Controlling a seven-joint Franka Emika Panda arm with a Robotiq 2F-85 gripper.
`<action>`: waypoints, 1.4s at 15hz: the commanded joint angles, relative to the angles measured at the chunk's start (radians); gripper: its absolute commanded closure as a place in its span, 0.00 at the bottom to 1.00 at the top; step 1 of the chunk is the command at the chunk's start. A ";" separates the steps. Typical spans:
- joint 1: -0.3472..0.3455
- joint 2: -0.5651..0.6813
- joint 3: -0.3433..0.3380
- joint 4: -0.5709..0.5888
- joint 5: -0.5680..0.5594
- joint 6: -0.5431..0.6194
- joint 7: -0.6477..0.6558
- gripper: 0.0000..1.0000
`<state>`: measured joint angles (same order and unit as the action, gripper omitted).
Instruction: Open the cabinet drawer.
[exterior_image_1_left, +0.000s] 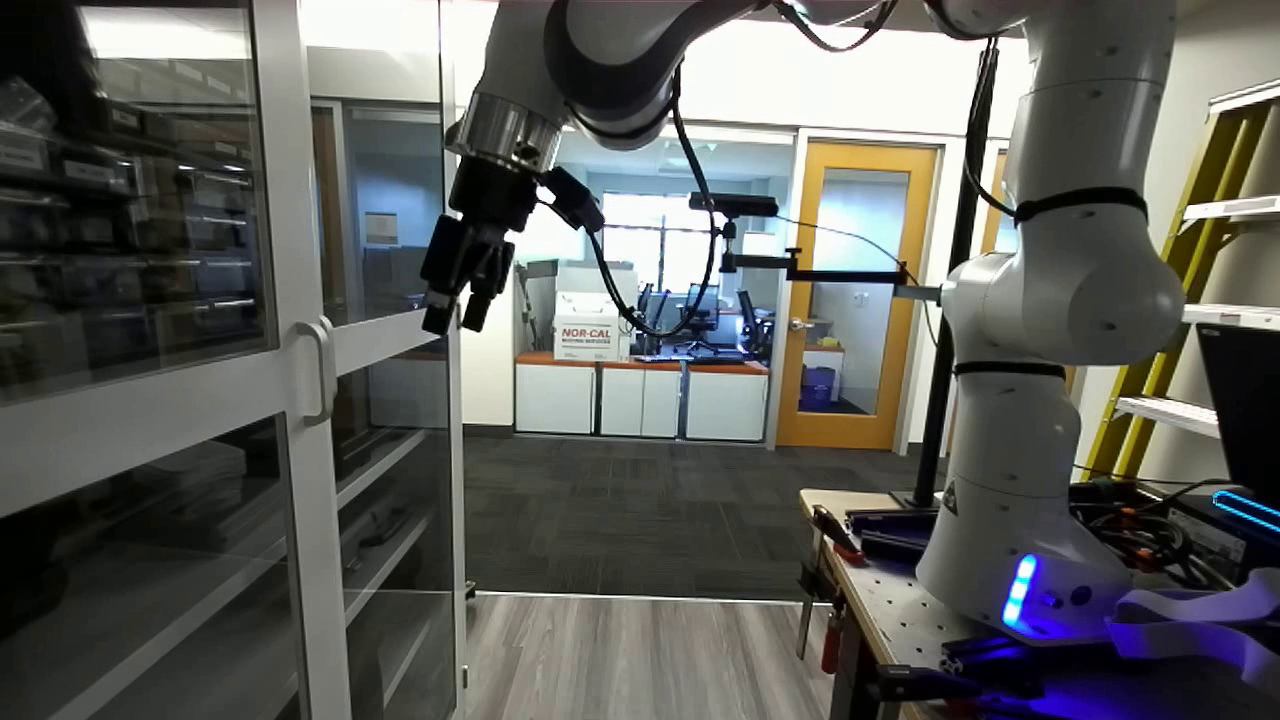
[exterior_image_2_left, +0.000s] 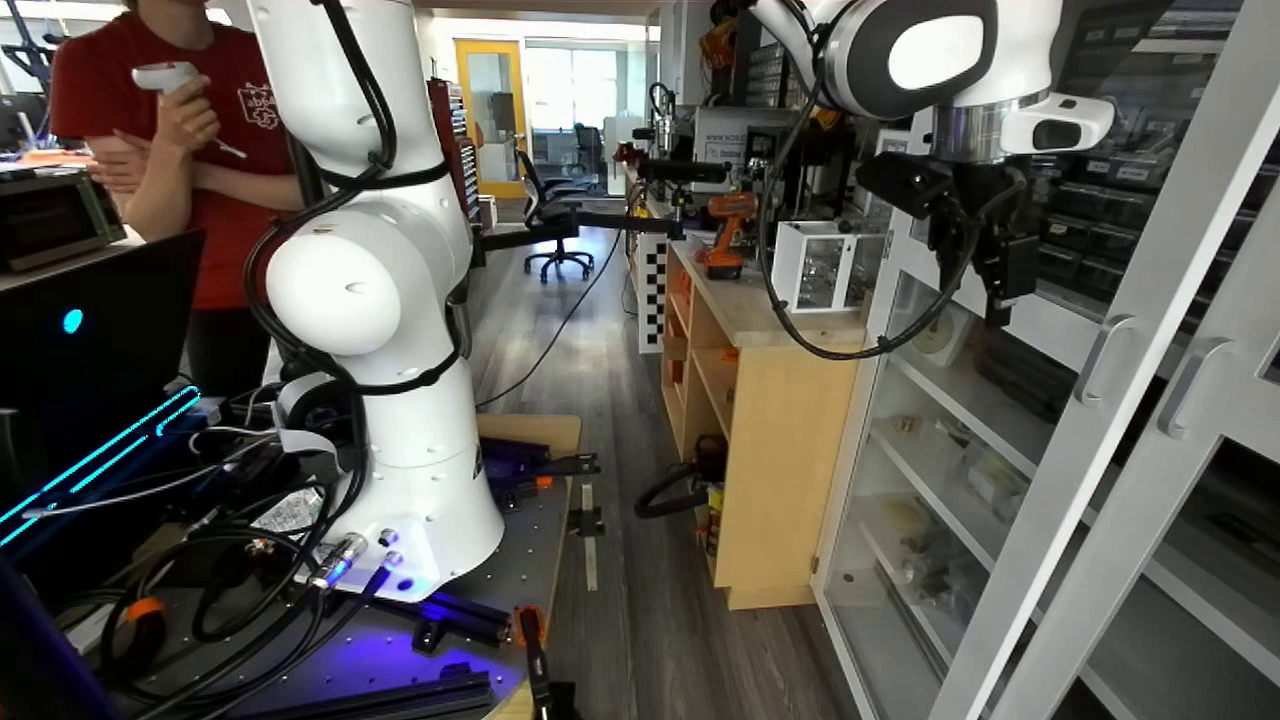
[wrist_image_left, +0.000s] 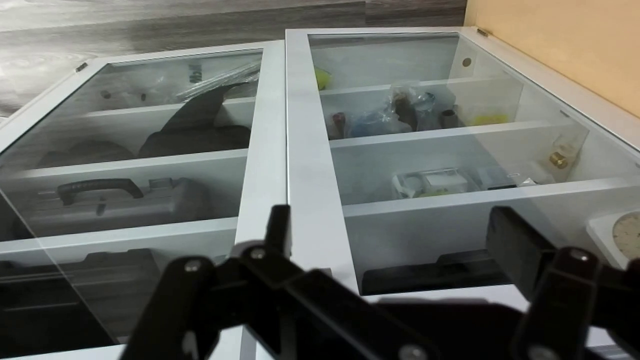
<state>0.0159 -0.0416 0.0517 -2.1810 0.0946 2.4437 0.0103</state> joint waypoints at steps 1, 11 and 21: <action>0.007 0.000 -0.007 0.002 -0.001 -0.002 0.001 0.00; 0.006 0.118 -0.013 0.057 -0.175 0.137 0.041 0.00; 0.018 0.233 -0.057 0.115 -0.245 0.340 0.154 0.00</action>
<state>0.0164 0.1581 0.0178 -2.0903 -0.1298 2.7316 0.1154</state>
